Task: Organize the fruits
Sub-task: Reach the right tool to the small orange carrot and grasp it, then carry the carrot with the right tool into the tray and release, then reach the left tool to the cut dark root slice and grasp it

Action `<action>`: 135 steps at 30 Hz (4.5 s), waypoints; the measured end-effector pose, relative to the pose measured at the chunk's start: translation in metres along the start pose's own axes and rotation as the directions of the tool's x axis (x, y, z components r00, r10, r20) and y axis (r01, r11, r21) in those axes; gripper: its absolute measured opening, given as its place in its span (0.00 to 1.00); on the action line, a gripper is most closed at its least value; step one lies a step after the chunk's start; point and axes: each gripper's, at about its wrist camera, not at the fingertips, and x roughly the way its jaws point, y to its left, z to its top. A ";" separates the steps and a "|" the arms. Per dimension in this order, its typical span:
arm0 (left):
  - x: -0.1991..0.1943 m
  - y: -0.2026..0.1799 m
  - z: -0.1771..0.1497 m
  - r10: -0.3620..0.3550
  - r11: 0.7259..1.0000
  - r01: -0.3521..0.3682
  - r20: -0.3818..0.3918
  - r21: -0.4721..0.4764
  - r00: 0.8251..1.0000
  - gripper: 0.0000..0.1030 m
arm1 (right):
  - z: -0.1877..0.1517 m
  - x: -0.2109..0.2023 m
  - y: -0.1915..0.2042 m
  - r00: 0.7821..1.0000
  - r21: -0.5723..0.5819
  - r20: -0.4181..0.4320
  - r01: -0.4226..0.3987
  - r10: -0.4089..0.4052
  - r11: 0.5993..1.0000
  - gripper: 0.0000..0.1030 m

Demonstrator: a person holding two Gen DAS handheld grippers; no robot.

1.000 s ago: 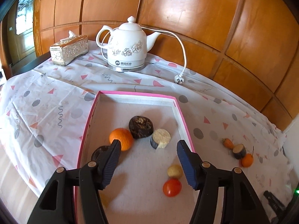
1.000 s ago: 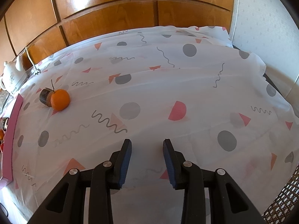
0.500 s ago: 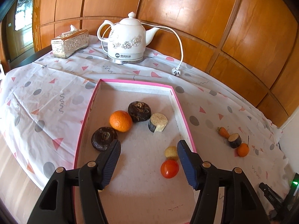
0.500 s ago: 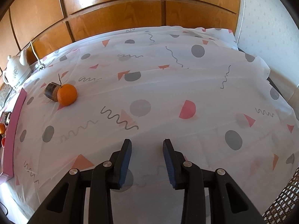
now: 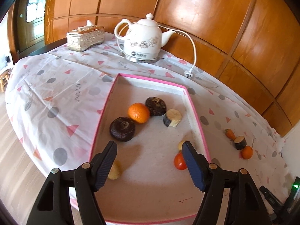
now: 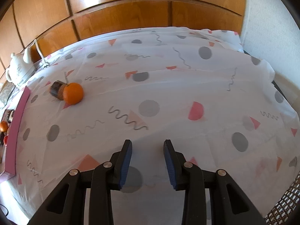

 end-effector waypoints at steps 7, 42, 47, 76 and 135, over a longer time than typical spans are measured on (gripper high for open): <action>-0.005 0.013 -0.005 0.033 0.999 -0.033 0.007 -0.015 0.999 0.70 | 0.005 0.004 0.027 0.995 -0.073 -0.018 -0.104 0.103 0.992 0.34; -0.008 0.042 -0.014 0.043 0.996 -0.044 -0.017 -0.074 0.999 0.72 | 0.105 0.076 0.226 0.971 -0.757 -0.186 -0.238 0.148 0.609 0.34; -0.005 0.043 -0.015 0.045 0.996 -0.047 -0.025 -0.081 0.999 0.72 | 0.103 0.089 0.229 0.970 -0.773 -0.208 -0.243 0.129 0.585 0.26; -0.024 0.045 -0.013 0.040 0.994 -0.037 0.026 -0.101 0.999 0.74 | 0.065 -0.013 0.291 0.736 -0.424 -0.311 -0.674 0.601 0.605 0.23; -0.022 0.001 -0.018 0.000 0.998 0.001 -0.011 0.058 1.000 0.74 | 0.025 0.000 0.012 0.979 0.076 -0.039 -0.197 0.201 0.977 0.33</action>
